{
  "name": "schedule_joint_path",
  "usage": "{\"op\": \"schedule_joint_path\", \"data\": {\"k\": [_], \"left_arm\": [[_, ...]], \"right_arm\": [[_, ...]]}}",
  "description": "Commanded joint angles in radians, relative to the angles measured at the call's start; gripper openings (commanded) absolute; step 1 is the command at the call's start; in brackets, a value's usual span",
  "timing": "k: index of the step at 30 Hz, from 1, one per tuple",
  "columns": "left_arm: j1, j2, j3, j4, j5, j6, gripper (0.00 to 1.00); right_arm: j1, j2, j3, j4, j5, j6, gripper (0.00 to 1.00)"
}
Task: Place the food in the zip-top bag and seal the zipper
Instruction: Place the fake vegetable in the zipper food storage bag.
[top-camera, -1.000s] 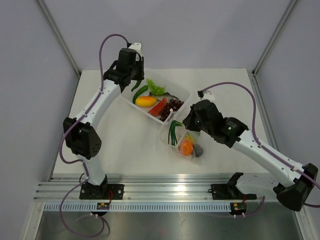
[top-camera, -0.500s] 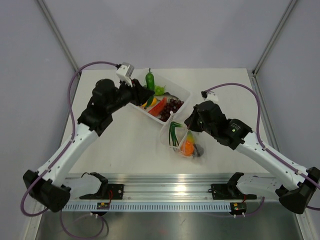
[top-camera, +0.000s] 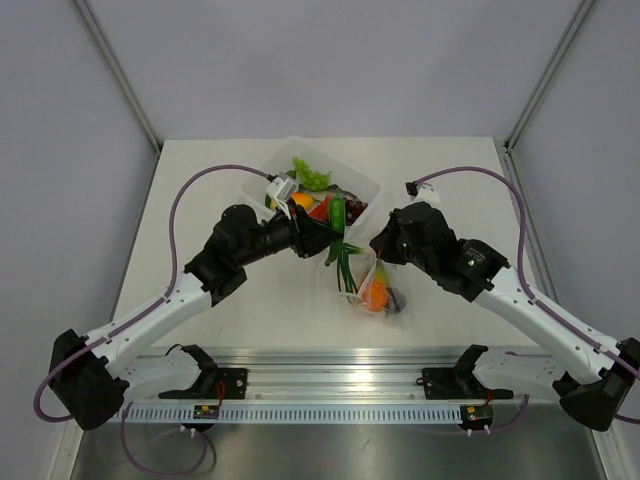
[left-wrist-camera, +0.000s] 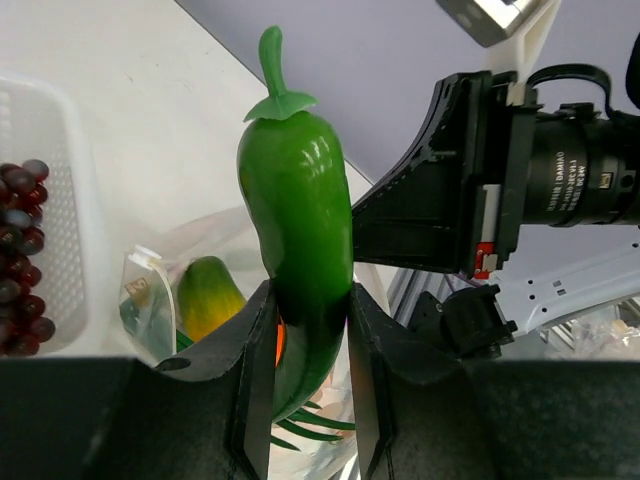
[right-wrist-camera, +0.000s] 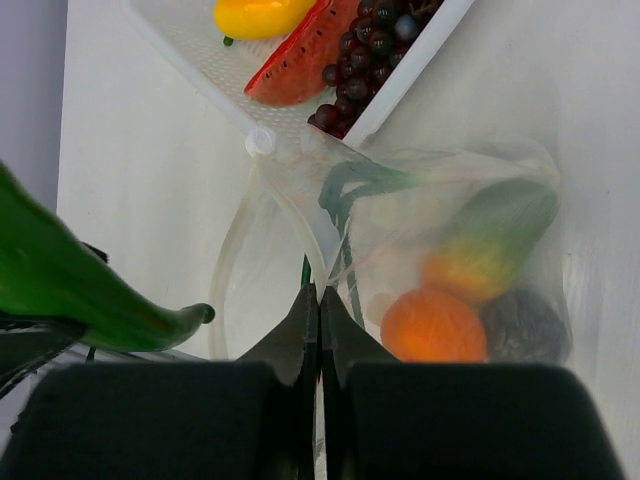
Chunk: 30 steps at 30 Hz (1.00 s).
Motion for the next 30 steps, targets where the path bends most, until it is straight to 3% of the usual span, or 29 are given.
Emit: {"op": "schedule_joint_path", "data": {"k": [1, 7, 16, 21, 30], "left_arm": [[-0.012, 0.011, -0.032, 0.182, 0.017, -0.065, 0.0], [-0.042, 0.068, -0.075, 0.208, 0.005, -0.102, 0.0], [-0.051, 0.132, -0.184, 0.515, -0.023, -0.25, 0.0], [-0.056, 0.18, -0.192, 0.569, -0.033, -0.284, 0.0], [-0.094, 0.217, -0.274, 0.687, -0.159, -0.384, 0.0]], "right_arm": [[0.009, -0.036, 0.011, 0.012, 0.026, 0.019, 0.0], [0.009, -0.04, 0.011, 0.015, 0.029, 0.019, 0.0], [0.009, -0.034, 0.016, 0.021, 0.021, 0.014, 0.0], [0.009, -0.039, 0.018, 0.013, 0.027, 0.008, 0.0], [0.009, -0.041, 0.008, 0.021, 0.027, 0.013, 0.0]]}}
